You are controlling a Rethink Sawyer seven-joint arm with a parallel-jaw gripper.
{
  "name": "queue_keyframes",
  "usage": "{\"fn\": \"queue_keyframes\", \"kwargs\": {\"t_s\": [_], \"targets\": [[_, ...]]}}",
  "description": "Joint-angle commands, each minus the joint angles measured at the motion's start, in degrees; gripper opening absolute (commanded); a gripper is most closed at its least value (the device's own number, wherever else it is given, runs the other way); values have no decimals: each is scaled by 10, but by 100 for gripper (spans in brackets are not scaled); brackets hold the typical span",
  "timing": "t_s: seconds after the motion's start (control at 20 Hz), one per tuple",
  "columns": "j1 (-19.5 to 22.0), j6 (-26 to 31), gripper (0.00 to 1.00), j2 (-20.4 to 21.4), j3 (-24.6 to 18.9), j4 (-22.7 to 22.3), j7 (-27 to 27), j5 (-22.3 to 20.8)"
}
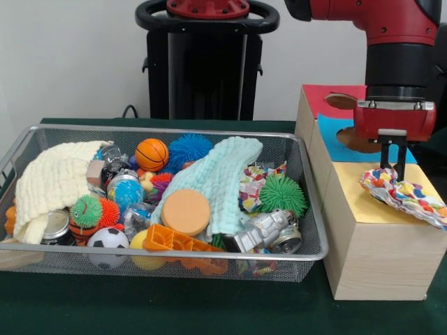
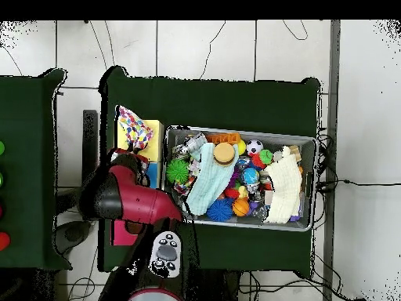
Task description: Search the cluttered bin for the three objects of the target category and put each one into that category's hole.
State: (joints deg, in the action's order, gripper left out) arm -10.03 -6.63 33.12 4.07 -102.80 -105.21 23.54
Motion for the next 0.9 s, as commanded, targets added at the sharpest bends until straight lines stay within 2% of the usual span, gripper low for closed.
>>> {"fn": "queue_keyframes", "kwargs": {"t_s": [0.05,0.25,0.6,0.9], "targets": [[-5,113,0,-59,-62,-143,-58,-61],[-1,97,0,-71,-63,-138,-59,-66],[-24,45,0,-100,-37,-125,-72,-68],[-44,12,0,-133,-17,-111,-88,-47]]}}
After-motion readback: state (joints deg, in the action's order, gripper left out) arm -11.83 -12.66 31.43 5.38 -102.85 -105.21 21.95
